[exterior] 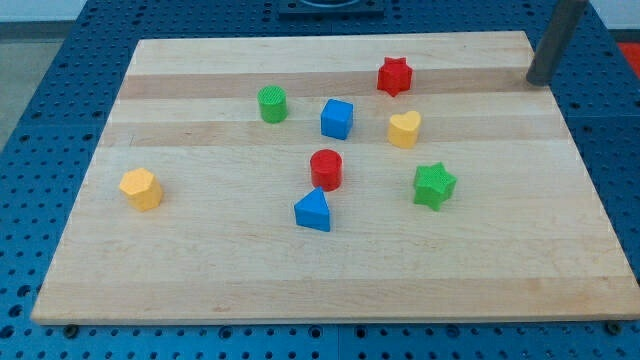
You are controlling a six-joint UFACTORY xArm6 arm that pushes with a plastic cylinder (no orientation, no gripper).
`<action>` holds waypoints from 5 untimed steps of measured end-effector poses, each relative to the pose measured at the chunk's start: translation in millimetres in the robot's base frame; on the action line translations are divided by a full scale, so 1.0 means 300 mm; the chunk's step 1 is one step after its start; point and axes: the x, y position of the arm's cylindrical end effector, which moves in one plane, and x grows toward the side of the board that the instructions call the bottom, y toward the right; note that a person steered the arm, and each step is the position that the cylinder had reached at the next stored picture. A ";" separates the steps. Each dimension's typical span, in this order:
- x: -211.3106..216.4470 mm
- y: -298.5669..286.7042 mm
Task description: Push green star towards bottom center
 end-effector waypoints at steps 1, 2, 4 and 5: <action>0.006 0.000; 0.065 -0.001; 0.271 -0.088; 0.371 -0.149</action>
